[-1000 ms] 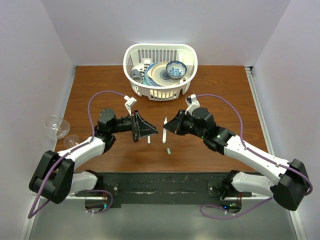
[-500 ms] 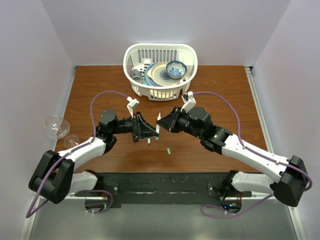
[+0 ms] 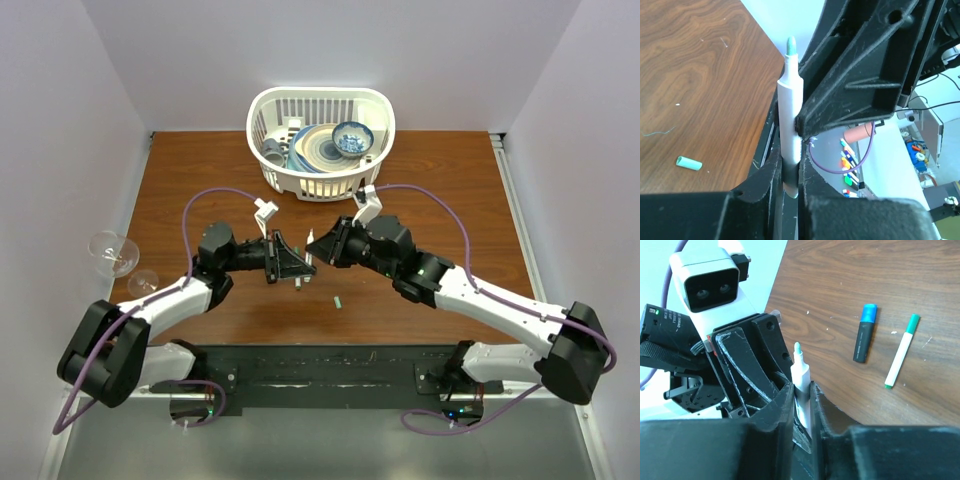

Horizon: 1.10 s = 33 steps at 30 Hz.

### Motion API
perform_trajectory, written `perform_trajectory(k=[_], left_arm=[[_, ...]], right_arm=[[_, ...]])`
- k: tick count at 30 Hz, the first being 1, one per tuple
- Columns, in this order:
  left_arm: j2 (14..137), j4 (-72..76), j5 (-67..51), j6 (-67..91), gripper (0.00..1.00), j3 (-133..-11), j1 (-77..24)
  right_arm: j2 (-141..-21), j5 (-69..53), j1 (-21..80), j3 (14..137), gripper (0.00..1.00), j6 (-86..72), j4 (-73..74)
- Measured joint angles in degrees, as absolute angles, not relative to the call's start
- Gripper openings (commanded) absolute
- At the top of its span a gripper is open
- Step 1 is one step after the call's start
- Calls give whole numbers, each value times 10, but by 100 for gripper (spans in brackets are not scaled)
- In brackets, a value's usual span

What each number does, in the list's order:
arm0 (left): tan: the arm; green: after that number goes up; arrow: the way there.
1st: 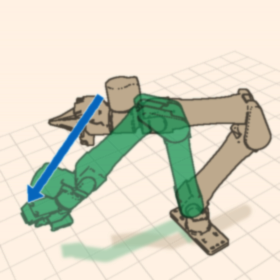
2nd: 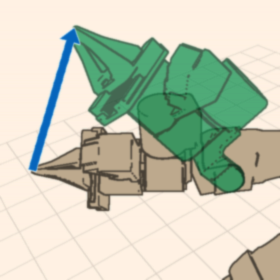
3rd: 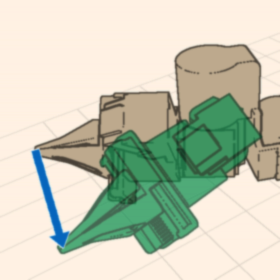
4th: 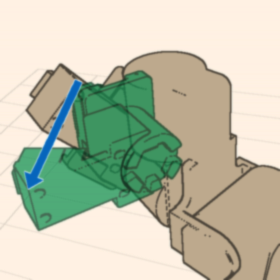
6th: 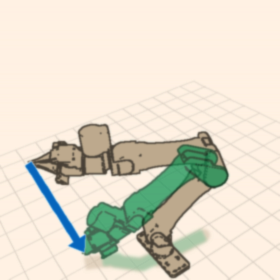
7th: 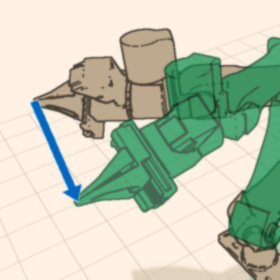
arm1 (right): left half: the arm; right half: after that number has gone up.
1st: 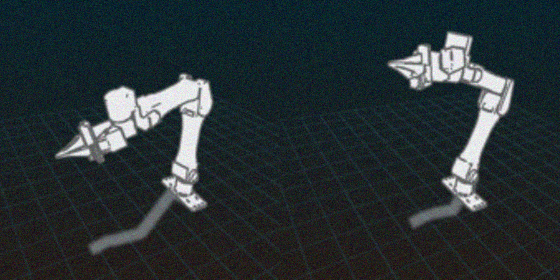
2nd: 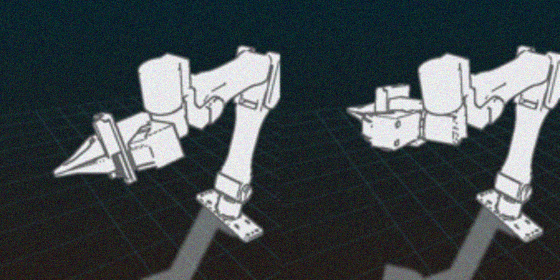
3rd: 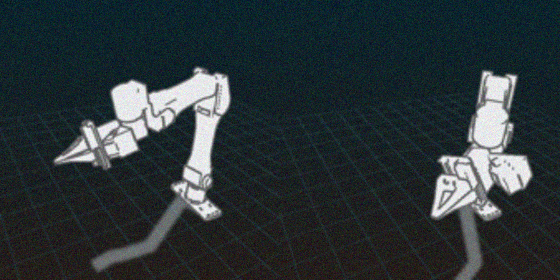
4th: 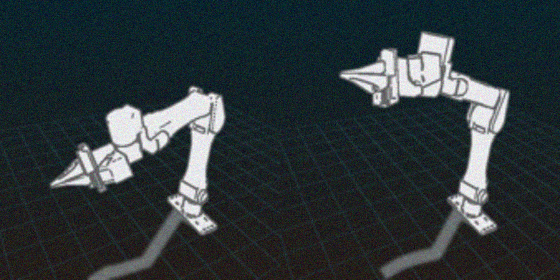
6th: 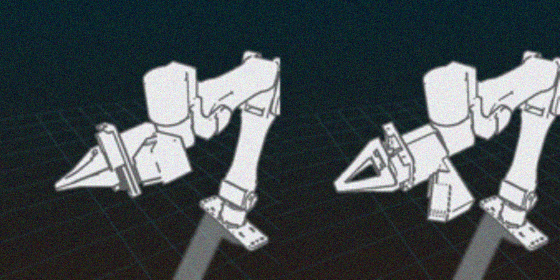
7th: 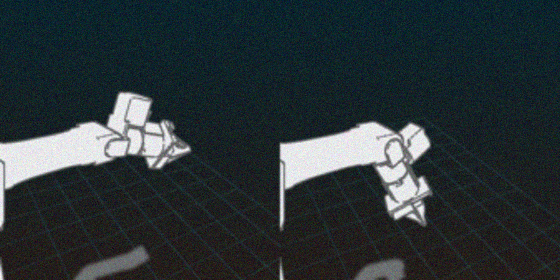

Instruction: Insert the pens into the pen caps

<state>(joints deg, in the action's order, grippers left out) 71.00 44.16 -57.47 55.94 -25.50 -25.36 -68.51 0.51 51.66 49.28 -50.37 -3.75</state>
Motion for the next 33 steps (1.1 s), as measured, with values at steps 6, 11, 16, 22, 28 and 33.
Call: perform_trajectory(k=[6, 11, 16, 22, 28, 33], left_arm=[[673, 388, -559, 524, 0, -257, -256], [607, 228, -485, 429, 0, -295, -255], [560, 96, -391, 349, 0, -330, -240], [527, 3, -343, 286, 0, -333, -220], [516, -65, -333, 228, 0, -344, -220], [491, -87, -321, 212, 0, -344, -220]], right_arm=[[-672, -5, 520, 493, 45, -509, -17], [-605, -8, 521, 492, 42, -511, 44], [-557, -7, 521, 474, 27, -523, 85], [-590, -8, 534, 403, 16, -549, 117], [-663, 1, 556, 391, 11, -559, 133], [-719, 23, 570, 391, 10, -561, 141]])
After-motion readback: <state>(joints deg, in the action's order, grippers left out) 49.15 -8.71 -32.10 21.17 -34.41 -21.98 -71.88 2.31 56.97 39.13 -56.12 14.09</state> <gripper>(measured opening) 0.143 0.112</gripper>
